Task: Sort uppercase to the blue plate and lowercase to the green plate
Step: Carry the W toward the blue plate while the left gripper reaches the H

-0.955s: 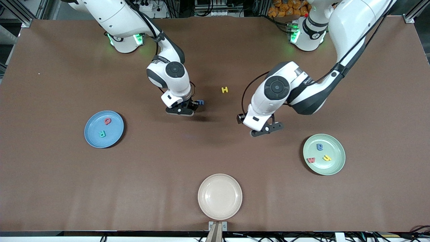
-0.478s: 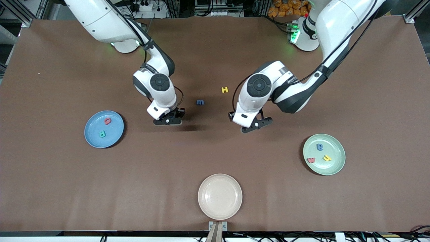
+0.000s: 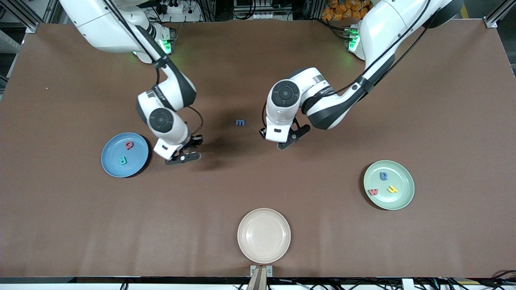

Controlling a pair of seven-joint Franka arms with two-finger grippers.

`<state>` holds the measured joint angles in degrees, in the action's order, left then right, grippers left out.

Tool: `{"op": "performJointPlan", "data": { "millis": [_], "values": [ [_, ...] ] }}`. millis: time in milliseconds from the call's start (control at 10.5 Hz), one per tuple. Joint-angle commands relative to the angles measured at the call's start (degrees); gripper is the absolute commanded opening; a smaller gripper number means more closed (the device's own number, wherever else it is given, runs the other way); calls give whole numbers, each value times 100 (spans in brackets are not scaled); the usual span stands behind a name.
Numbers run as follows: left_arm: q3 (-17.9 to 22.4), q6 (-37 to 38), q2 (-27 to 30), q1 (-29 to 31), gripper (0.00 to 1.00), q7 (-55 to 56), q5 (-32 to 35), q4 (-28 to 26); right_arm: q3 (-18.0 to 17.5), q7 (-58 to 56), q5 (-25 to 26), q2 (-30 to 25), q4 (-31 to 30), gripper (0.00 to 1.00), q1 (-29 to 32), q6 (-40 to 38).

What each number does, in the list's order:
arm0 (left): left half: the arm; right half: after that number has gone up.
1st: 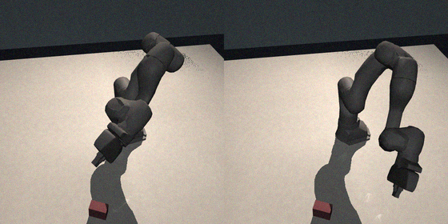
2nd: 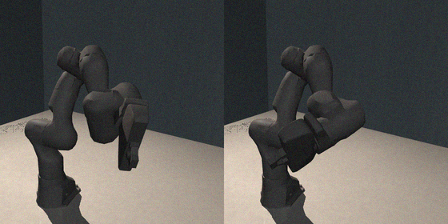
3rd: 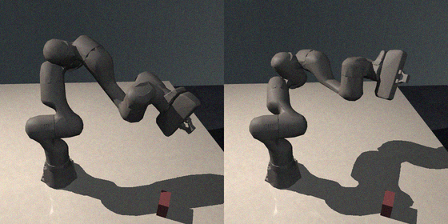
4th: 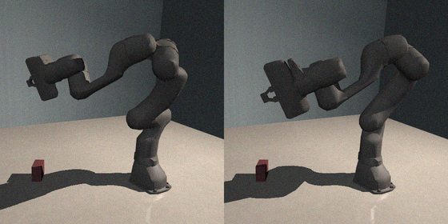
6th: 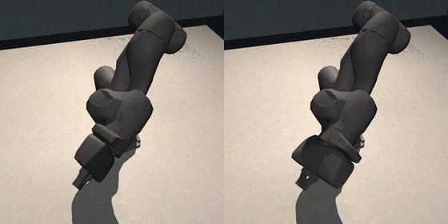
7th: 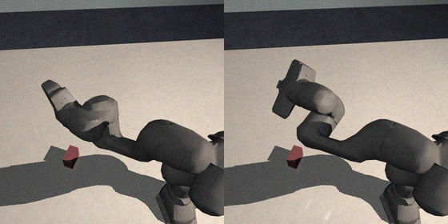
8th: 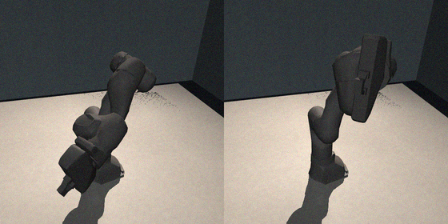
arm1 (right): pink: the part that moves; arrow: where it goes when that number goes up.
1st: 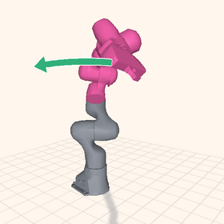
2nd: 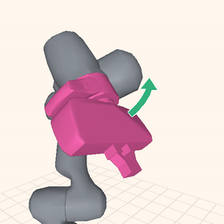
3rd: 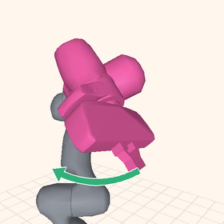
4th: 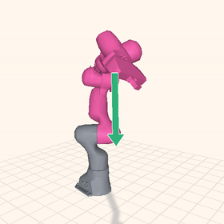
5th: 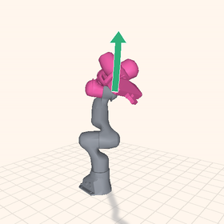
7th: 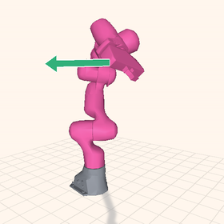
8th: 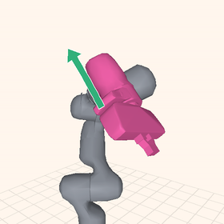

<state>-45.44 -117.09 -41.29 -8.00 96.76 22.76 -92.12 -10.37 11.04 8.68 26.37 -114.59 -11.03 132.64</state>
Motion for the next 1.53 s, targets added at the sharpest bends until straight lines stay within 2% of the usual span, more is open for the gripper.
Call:
{"op": "performJointPlan", "data": {
  "millis": [0,191,287,478,573,764,1242,1338,1433],
  "values": [
    [176,-155,-282,-454,77,937,-132,299,568,-1406,-147,-175,-63,24,48,-124],
    [639,-593,-423,-1112,76,1737,-132,475,973,-2338,-156,-220,-54,24,153,-159],
    [929,-953,-432,-1524,76,2193,-132,484,1166,-2830,-321,-228,-46,24,180,-168],
    [1544,-1656,-441,-2272,74,3108,-115,458,1501,-3824,-1032,-229,-45,24,180,-387],
    [1774,-1859,-441,-2537,74,3434,-114,441,1572,-4011,-1052,-220,-124,26,189,-379],
    [1907,-2151,-590,-2741,74,4294,-45,423,1581,-4327,-1053,-185,-256,26,250,-335],
    [2031,-2143,-739,-2777,74,4939,-114,388,1643,-4768,-1053,-106,-538,35,329,51],
    [2031,-2143,-766,-2794,74,5010,-114,405,1643,-4769,-1053,-105,-538,43,338,61],
    [2031,-2151,-810,-2803,74,5158,-114,423,1643,-4769,-1053,-97,-538,61,338,61]
  ]
}}
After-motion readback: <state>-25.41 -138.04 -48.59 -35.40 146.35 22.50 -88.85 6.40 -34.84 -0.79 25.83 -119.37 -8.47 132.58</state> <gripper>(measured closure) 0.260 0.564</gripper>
